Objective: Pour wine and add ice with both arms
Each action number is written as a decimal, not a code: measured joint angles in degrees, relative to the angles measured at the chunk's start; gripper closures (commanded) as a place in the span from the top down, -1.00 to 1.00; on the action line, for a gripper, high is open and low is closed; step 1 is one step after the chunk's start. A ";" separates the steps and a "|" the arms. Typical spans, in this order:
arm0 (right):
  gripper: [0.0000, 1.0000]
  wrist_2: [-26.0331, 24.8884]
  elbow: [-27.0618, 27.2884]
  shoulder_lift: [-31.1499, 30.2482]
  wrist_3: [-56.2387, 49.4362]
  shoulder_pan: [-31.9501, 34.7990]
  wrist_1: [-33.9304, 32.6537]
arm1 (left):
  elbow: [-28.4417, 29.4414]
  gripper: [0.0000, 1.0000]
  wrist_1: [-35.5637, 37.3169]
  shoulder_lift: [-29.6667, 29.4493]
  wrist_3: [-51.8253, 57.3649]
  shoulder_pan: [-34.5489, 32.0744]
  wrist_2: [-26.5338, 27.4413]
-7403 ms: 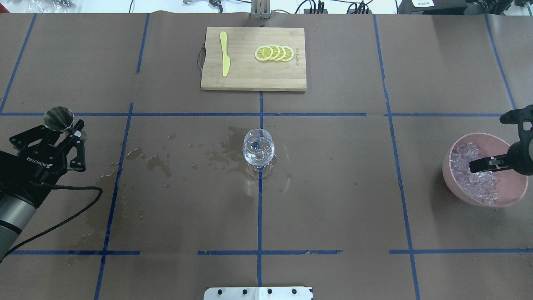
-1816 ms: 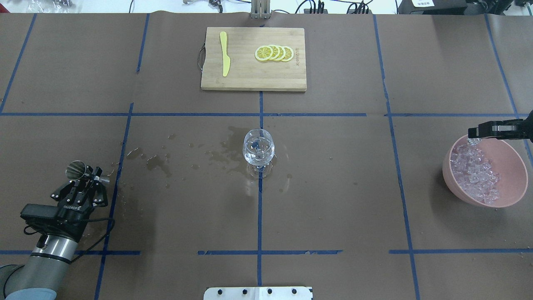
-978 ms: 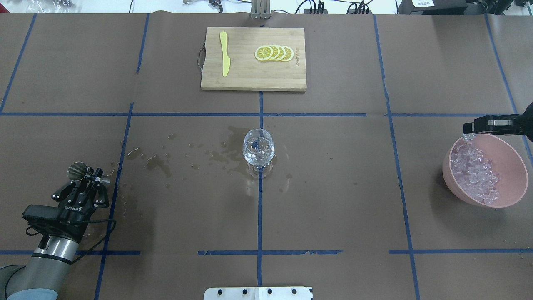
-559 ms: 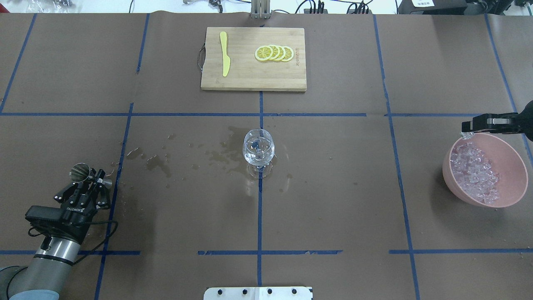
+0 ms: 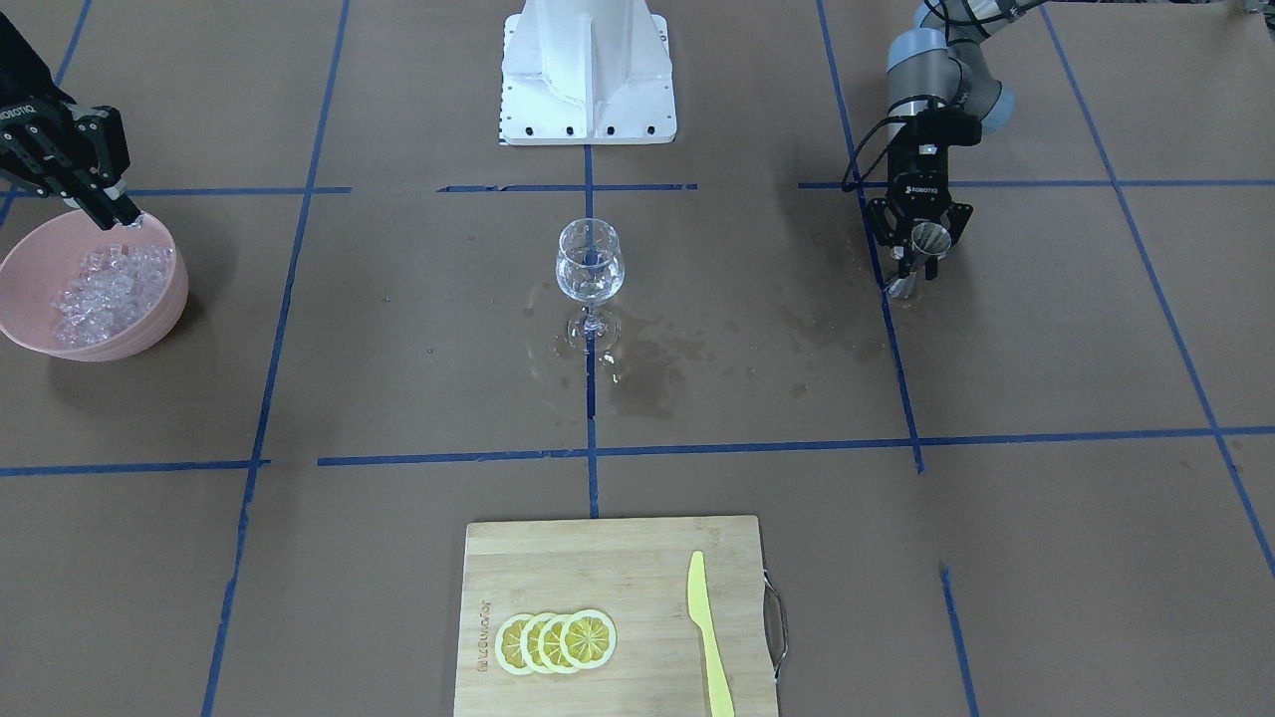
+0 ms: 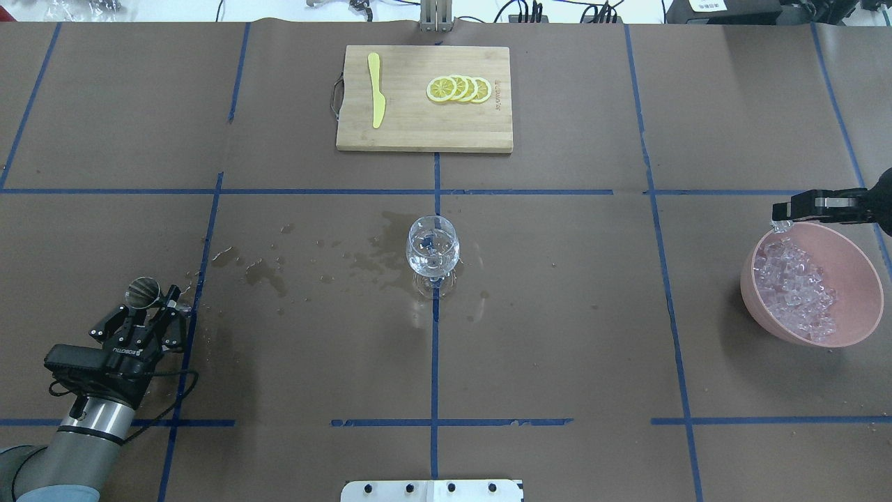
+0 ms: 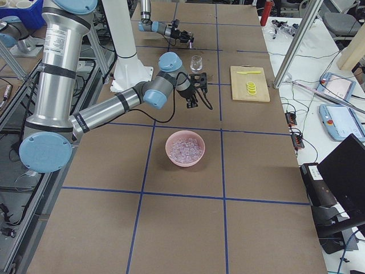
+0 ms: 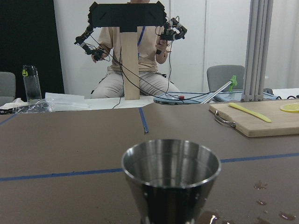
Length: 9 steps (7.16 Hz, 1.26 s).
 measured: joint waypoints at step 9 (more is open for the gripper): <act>-1.00 0.17 0.23 2.25 3.33 0.04 0.00 | -4.73 1.00 -0.25 4.77 3.15 -0.45 -9.12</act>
